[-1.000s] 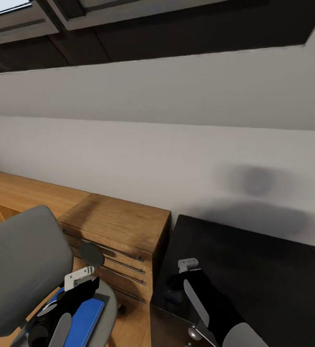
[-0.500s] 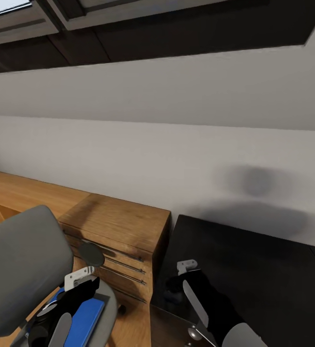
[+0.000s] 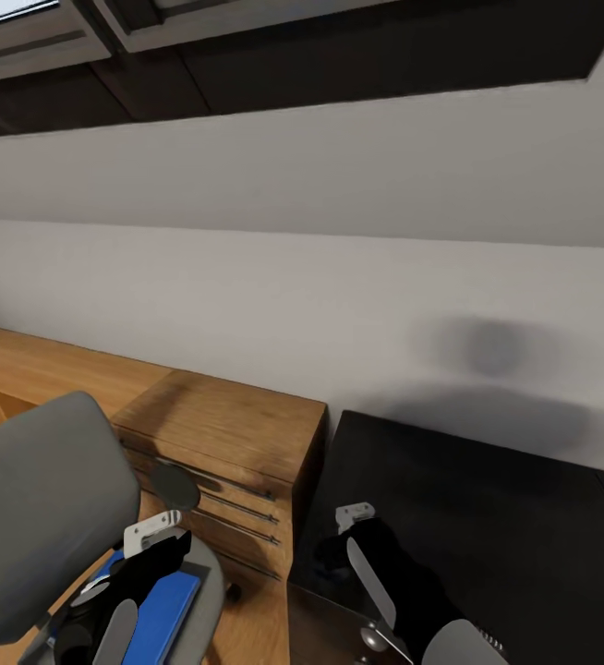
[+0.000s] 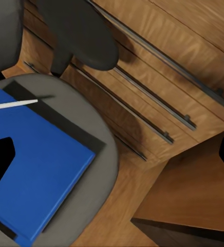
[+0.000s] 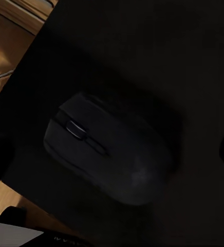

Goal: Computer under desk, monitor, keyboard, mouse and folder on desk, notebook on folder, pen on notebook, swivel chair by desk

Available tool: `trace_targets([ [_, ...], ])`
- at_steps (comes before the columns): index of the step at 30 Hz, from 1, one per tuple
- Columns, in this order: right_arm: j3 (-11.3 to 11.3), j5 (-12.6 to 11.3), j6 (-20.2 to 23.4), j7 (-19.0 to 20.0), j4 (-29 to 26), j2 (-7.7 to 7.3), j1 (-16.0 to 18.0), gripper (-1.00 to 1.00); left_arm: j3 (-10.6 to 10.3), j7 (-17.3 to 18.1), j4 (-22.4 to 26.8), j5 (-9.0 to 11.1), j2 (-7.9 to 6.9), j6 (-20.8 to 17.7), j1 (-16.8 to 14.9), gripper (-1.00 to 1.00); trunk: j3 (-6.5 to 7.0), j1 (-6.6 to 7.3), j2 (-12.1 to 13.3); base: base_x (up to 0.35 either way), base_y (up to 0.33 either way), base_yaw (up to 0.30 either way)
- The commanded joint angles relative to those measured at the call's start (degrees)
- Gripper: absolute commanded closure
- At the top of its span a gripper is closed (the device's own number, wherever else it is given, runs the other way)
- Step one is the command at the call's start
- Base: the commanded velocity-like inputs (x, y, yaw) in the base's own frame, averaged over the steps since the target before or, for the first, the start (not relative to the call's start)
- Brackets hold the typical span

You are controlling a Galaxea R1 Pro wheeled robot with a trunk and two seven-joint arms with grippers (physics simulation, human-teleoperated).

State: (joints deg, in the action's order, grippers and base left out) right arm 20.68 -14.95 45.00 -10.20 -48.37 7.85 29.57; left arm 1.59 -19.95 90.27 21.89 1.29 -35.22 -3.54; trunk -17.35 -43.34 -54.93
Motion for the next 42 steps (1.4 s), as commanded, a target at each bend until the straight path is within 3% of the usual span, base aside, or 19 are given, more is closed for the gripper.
trace_targets([
  [1,0.15,-0.6,0.17,-0.55,-0.06,-0.02,0.05,-1.0,0.03,-0.44,0.08,0.59,0.03,-0.2,-0.05,-1.0,-0.26,-0.23,-0.47,0.0,0.0,0.0],
  [19,0.24,-0.6,0.18,-0.52,-0.06,-0.02,0.05,-1.0,0.03,-0.45,0.08,0.61,0.03,-0.2,-0.05,-1.0,-3.49,-4.19,-7.69,0.0,0.0,0.0],
  [42,3.03,-0.6,0.18,-0.51,-0.06,0.07,0.05,-1.0,-0.01,-0.44,0.08,0.69,0.03,-0.2,-0.06,-1.0,-3.49,-4.19,-7.69,0.0,0.0,0.0],
])
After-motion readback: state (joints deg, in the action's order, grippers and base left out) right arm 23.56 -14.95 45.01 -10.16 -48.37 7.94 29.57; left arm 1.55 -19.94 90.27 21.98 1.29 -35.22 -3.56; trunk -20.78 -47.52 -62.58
